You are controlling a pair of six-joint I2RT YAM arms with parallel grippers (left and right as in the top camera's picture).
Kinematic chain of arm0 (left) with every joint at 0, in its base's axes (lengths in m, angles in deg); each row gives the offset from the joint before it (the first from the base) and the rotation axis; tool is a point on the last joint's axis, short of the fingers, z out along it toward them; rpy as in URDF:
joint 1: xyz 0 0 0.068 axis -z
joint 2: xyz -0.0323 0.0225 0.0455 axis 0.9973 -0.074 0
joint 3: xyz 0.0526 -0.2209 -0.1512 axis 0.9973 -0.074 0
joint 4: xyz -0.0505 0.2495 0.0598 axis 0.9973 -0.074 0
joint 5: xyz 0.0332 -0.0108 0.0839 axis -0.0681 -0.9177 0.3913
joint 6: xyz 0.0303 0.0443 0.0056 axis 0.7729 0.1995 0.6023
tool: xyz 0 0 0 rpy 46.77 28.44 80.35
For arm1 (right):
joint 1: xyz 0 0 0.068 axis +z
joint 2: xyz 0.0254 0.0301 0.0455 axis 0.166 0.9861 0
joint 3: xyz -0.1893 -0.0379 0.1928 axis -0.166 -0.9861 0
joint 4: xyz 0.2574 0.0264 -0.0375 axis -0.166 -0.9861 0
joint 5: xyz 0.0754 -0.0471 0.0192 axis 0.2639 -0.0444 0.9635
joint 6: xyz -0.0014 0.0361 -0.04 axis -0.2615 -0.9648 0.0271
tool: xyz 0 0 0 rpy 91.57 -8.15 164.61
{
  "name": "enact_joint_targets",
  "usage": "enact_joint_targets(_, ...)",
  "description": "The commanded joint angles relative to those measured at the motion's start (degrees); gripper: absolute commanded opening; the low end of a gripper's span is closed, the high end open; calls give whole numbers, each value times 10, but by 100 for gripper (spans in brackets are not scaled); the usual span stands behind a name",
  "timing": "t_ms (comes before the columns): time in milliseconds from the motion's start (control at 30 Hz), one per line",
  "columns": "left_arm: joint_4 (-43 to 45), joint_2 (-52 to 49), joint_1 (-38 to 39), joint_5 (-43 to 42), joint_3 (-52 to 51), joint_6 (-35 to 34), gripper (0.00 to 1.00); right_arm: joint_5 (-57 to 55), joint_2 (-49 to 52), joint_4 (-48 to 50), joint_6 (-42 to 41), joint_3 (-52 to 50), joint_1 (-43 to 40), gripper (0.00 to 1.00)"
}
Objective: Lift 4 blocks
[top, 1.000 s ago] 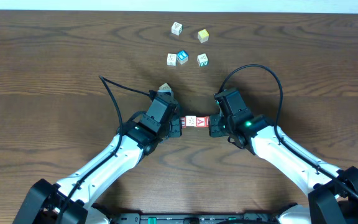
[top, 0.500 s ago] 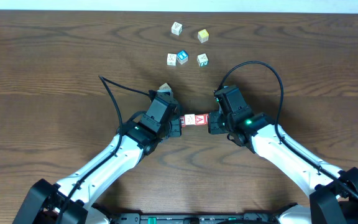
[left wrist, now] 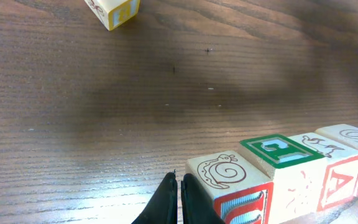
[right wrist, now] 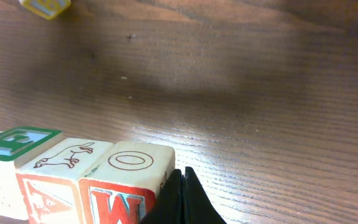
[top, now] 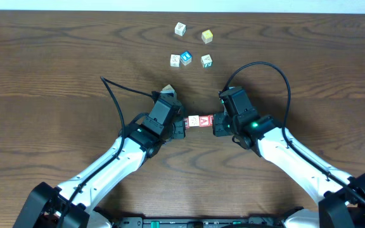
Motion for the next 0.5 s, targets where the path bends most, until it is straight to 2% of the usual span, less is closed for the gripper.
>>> enact_joint_targets(0, 27, 9, 21, -98, 15, -12, 7, 134, -23, 16, 3, 30, 35, 1)
enact_joint_targets(467, 26, 10, 21, -98, 25, -14, 7, 135, -23, 14, 3, 30, 35, 1)
